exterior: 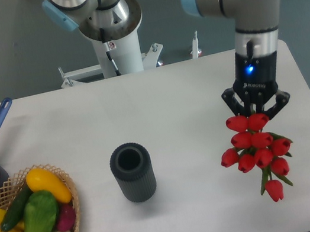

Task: Pick up the flowers from the vase
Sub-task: 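Hold the tulips raised beside the empty vase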

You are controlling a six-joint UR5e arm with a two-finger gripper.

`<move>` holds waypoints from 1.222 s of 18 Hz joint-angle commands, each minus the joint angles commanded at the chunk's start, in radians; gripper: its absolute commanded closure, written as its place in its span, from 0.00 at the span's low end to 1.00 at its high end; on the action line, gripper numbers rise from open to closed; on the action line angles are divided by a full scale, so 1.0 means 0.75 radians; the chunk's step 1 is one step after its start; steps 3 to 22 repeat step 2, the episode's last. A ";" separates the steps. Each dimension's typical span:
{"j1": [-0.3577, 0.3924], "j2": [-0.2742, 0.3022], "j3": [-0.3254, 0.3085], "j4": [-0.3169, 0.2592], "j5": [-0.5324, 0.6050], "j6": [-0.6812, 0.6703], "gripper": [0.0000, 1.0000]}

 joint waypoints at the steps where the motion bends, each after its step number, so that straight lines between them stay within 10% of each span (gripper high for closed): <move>1: -0.002 0.002 -0.008 0.000 0.018 0.017 0.96; 22: -0.002 0.006 -0.022 -0.004 0.069 0.021 0.96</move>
